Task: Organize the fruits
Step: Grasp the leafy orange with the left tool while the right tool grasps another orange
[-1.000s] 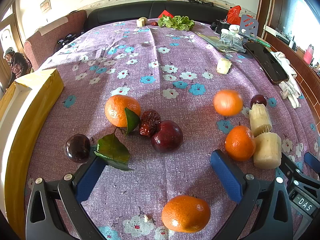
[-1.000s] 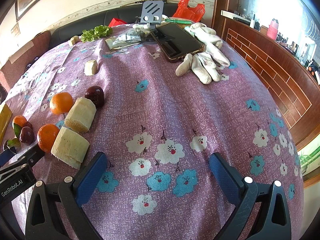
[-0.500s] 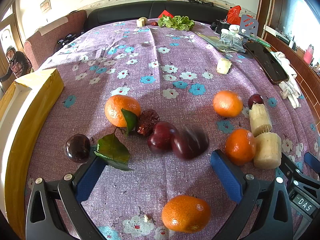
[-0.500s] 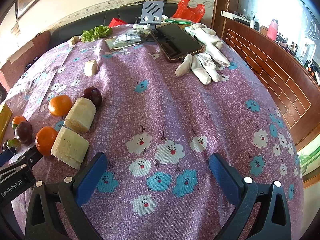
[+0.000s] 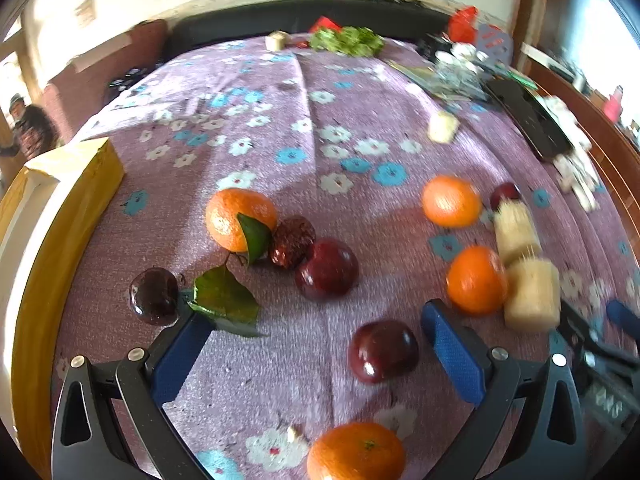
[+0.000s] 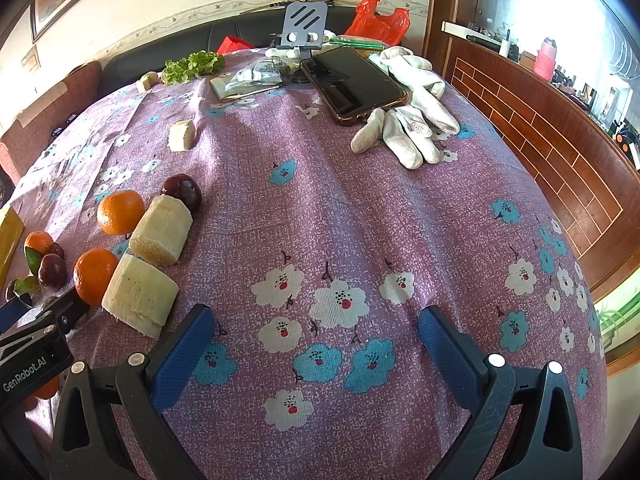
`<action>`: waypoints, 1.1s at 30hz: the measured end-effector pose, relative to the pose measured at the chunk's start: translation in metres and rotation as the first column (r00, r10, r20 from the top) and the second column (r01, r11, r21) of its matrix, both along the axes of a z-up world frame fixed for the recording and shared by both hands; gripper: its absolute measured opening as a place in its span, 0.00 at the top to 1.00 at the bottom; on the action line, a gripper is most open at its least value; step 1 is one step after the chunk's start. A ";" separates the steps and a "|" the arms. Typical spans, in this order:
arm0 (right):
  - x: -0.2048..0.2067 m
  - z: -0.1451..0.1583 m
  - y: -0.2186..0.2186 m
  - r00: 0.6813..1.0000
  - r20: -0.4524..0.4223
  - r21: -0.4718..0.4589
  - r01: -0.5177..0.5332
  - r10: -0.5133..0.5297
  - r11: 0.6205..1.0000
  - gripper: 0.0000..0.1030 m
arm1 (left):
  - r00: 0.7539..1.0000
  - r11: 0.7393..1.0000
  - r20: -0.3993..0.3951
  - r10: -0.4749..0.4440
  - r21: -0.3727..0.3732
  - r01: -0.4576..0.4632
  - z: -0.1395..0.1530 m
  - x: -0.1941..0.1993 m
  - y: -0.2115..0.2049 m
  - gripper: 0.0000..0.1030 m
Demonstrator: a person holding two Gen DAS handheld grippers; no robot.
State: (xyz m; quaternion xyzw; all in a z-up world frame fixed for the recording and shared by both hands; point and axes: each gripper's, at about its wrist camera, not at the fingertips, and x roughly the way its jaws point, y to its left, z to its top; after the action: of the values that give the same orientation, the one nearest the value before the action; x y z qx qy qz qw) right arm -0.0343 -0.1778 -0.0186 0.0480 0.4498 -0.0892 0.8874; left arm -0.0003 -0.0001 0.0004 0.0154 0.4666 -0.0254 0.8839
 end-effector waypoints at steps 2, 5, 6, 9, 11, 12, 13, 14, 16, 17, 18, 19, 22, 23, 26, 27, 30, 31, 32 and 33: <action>0.000 0.000 0.000 1.000 0.000 0.000 0.000 0.000 1.000 0.00 | 0.998 0.998 -0.012 -0.056 0.001 0.056 -0.001 -0.003 0.002 0.00; 0.000 0.000 0.000 1.000 0.000 0.000 0.000 0.000 1.000 0.00 | 0.995 0.995 -0.014 -0.100 0.002 0.100 -0.002 -0.012 0.003 0.00; 0.000 0.000 0.000 1.000 0.000 0.000 0.000 0.000 1.000 0.00 | 0.995 0.995 -0.014 -0.102 0.000 0.102 -0.002 -0.016 0.003 0.00; 0.000 0.001 -0.002 1.000 -0.024 0.014 -0.016 0.016 1.000 0.00 | 0.994 0.994 -0.003 -0.111 0.002 0.111 -0.001 -0.027 0.002 0.00; 0.001 0.002 -0.002 0.999 -0.049 0.021 -0.020 0.021 1.000 0.00 | 0.990 0.990 -0.010 -0.141 0.002 0.141 -0.001 -0.034 0.003 0.00; 0.001 0.002 -0.002 0.998 -0.059 0.024 -0.023 0.025 0.999 0.00 | 0.988 0.988 -0.012 -0.156 0.000 0.156 -0.001 -0.037 0.004 0.00; 0.000 0.002 -0.002 0.998 -0.061 0.024 -0.022 0.023 0.999 0.00 | 0.985 0.985 -0.015 -0.174 0.001 0.174 0.000 -0.040 0.005 0.00; -0.001 0.001 -0.002 0.998 -0.061 0.023 -0.021 0.022 1.000 0.00 | 0.982 0.982 -0.018 -0.189 0.001 0.189 0.000 -0.043 0.006 0.00; -0.003 0.002 0.000 0.998 -0.061 0.019 -0.027 0.028 0.999 0.00 | 0.977 0.978 -0.042 -0.210 0.000 0.210 0.001 -0.045 0.009 0.00; -0.003 0.001 0.000 0.998 -0.061 0.019 -0.029 0.030 0.999 0.00 | 0.974 0.976 -0.059 -0.220 -0.006 0.220 0.002 -0.046 0.011 0.00; -0.003 0.001 0.000 0.998 -0.061 0.018 -0.029 0.030 0.999 0.00 | 0.972 0.974 -0.064 -0.225 -0.024 0.224 0.004 -0.048 0.015 0.00; -0.003 0.002 0.001 0.998 -0.061 0.015 -0.030 0.031 0.999 0.00 | 0.972 0.974 -0.055 -0.227 -0.043 0.225 0.007 -0.050 0.020 0.02; -0.008 0.004 0.004 0.998 -0.058 -0.009 -0.036 0.036 0.999 0.01 | 0.969 0.971 0.097 -0.229 -0.055 0.235 0.040 -0.072 0.048 0.04; -0.011 0.007 0.007 0.998 -0.044 -0.030 -0.044 0.042 0.999 0.01 | 0.961 0.971 0.163 -0.224 -0.042 0.234 0.055 -0.081 0.058 0.04; -0.030 0.028 0.018 0.995 0.055 -0.075 -0.075 0.079 0.994 0.01 | 0.907 0.977 0.377 -0.189 -0.020 0.211 0.104 -0.115 0.097 0.03; -0.042 0.041 0.024 0.985 0.127 -0.063 -0.109 0.116 0.992 0.01 | 0.884 0.981 0.436 -0.170 -0.014 0.196 0.118 -0.124 0.109 0.01; -0.068 0.063 0.042 0.933 0.302 -0.057 -0.187 0.196 0.981 0.00 | 0.858 0.984 0.497 -0.128 -0.046 0.173 0.143 -0.129 0.140 0.00; -0.068 0.065 0.048 0.926 0.300 -0.052 -0.223 0.228 0.973 0.00 | 0.877 0.989 0.472 -0.097 -0.054 0.138 0.147 -0.124 0.148 0.00; -0.063 0.064 0.055 0.930 0.271 -0.044 -0.246 0.249 0.968 0.00 | 0.899 0.994 0.435 -0.044 -0.068 0.082 0.148 -0.117 0.157 0.00; -0.056 0.061 0.065 0.931 0.216 -0.003 -0.300 0.294 0.954 0.01 | 0.907 0.995 0.421 -0.021 -0.077 0.059 0.148 -0.115 0.161 0.00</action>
State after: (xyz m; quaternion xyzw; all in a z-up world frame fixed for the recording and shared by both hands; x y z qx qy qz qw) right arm -0.0906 -0.1130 0.0419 0.0020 0.3548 0.0582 0.9331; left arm -0.1150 0.1610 0.1480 -0.0090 0.2640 -0.0602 0.9626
